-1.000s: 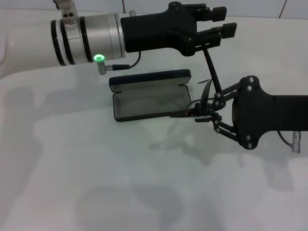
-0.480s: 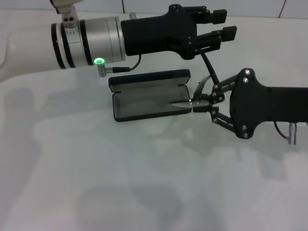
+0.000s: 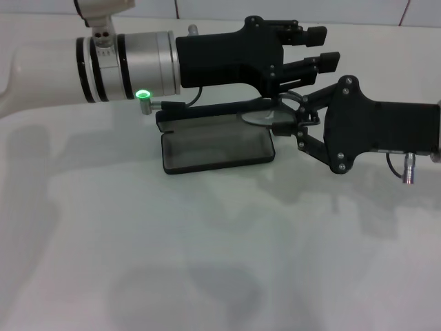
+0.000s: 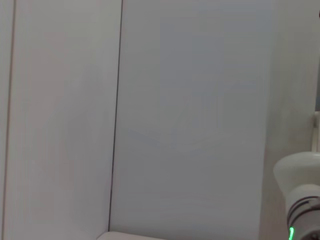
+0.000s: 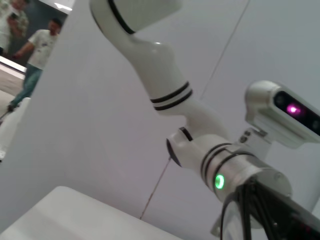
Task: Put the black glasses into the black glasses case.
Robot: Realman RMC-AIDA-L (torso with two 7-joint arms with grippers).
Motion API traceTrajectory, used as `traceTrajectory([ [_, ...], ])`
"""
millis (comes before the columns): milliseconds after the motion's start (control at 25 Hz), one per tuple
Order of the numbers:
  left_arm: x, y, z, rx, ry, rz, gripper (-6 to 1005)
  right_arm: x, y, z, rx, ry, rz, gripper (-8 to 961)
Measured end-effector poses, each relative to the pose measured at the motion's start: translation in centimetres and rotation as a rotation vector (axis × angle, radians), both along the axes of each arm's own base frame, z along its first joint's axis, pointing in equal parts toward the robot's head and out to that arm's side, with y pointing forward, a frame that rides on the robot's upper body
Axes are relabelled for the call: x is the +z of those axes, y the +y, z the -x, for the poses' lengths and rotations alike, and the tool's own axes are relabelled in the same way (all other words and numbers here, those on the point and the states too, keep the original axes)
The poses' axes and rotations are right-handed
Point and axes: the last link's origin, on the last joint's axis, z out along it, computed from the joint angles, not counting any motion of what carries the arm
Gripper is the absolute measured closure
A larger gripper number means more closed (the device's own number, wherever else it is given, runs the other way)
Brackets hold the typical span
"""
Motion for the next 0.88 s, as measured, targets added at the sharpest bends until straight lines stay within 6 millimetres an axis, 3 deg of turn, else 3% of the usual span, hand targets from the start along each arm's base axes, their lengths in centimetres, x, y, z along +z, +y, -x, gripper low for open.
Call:
traceTrajectory([
  [480, 0.2, 0.2, 0.2, 0.005, 0.002, -0.016, 543, -0.1, 0.4, 0.1, -0.012, -0.007, -0.010, 776],
  [680, 2.7, 1.4, 1.8, 0.123, -0.119, -0.155, 543, -0.6, 0.9, -0.5, -0.048, -0.068, -0.032, 774],
  [880, 5.4, 1.8, 4.2, 0.226, -0.218, -0.273, 543, -3.1, 2.6, 0.1, -0.107, -0.247, -0.105, 771],
])
